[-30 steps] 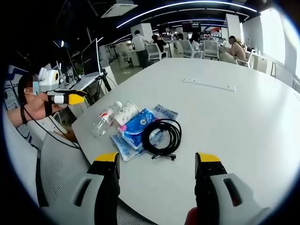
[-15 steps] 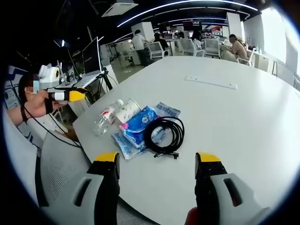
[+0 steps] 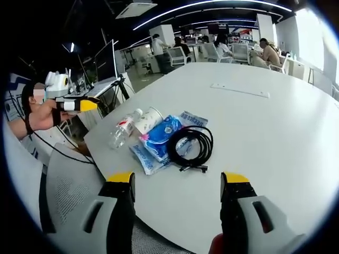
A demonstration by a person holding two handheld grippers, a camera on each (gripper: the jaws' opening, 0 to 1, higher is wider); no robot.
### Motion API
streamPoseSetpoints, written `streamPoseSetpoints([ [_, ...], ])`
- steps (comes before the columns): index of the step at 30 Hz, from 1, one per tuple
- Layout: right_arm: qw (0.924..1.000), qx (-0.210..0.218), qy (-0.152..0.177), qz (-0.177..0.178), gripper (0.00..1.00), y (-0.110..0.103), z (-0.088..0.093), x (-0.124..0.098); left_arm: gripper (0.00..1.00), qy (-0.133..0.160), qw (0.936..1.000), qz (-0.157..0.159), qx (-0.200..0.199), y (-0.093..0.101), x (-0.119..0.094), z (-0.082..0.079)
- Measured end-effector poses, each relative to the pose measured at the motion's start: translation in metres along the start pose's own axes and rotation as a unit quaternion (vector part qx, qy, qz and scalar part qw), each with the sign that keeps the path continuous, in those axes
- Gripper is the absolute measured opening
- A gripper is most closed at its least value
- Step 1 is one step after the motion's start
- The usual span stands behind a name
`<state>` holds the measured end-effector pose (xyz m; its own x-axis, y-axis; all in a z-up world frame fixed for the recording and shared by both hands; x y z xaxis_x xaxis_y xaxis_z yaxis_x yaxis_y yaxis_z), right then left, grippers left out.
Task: Arrange the tabletop items into an orderly group along one side of the table until the central work area is clear of visible clutter.
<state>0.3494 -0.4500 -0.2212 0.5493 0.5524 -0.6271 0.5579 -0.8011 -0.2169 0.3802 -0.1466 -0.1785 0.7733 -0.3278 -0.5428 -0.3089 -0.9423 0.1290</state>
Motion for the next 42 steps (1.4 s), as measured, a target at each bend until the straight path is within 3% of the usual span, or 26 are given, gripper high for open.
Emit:
streamPoseSetpoints([
  [18, 0.9999, 0.007, 0.000, 0.010, 0.64, 0.002, 0.002, -0.009, 0.53, -0.029, 0.9994, -0.002, -0.018, -0.006, 0.011, 0.029],
  [42, 0.9990, 0.035, -0.015, 0.024, 0.64, 0.004, 0.031, -0.018, 0.49, -0.053, 0.9985, 0.004, -0.017, -0.003, 0.034, 0.036],
])
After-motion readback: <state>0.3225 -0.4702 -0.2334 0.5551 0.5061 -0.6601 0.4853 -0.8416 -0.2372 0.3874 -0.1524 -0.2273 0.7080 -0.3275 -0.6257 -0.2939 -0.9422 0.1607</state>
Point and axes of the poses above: the point that each gripper's makers call its tool centre point, and the gripper's own axes: x roughly forward along the fingers, y roughly to its right, z roughly out of its underside, the point moved 1 cm from there along -x, roughly backward along the fingers
